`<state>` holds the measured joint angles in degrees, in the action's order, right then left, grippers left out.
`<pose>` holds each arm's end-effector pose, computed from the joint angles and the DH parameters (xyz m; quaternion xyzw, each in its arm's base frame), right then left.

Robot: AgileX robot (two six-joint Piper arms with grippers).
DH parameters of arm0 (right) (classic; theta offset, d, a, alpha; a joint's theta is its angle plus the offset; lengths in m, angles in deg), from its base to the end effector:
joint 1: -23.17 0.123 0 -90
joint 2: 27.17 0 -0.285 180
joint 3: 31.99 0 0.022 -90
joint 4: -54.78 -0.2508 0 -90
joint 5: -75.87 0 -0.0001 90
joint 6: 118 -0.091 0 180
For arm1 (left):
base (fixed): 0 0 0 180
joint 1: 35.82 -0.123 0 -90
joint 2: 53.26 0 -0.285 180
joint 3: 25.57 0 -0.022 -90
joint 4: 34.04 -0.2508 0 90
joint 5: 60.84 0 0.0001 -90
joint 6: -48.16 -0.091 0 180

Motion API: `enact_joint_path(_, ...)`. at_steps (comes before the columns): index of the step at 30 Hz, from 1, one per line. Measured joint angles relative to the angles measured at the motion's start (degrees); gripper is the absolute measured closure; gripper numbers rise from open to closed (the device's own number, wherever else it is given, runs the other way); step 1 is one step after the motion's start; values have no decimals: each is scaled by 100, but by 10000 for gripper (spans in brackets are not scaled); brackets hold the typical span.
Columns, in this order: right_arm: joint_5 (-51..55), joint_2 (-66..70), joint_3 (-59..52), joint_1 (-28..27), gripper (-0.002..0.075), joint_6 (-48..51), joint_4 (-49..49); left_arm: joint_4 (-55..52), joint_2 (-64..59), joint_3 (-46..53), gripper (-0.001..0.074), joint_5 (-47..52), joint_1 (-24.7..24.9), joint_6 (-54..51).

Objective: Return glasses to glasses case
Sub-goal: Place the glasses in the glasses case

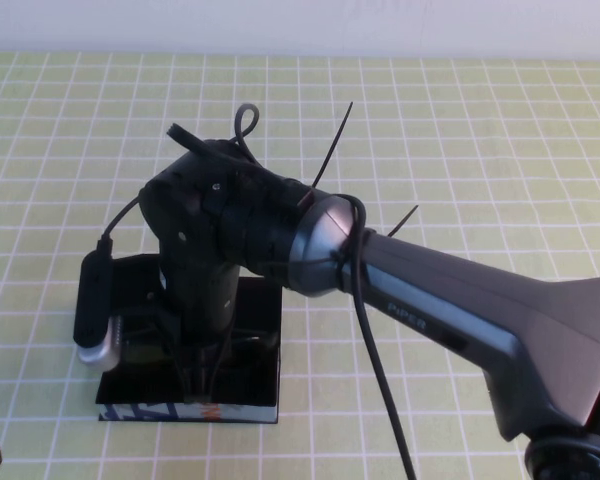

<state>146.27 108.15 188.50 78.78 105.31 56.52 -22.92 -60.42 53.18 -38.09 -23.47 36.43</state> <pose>0.2719 0.3926 0.2362 -0.7556 0.6421 -0.0010 0.1294 0.0493 -0.0178 0.1698 0.1190 0.8014 -0.0857 0.5799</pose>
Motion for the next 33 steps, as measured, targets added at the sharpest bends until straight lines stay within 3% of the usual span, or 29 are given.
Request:
enact_joint_path(10,0,184,187,28,656,-438,0,0,0,0,739,0,0,0)
enact_joint_path(33,0,407,187,40,656,-453,0,0,0,0,739,0,0,0)
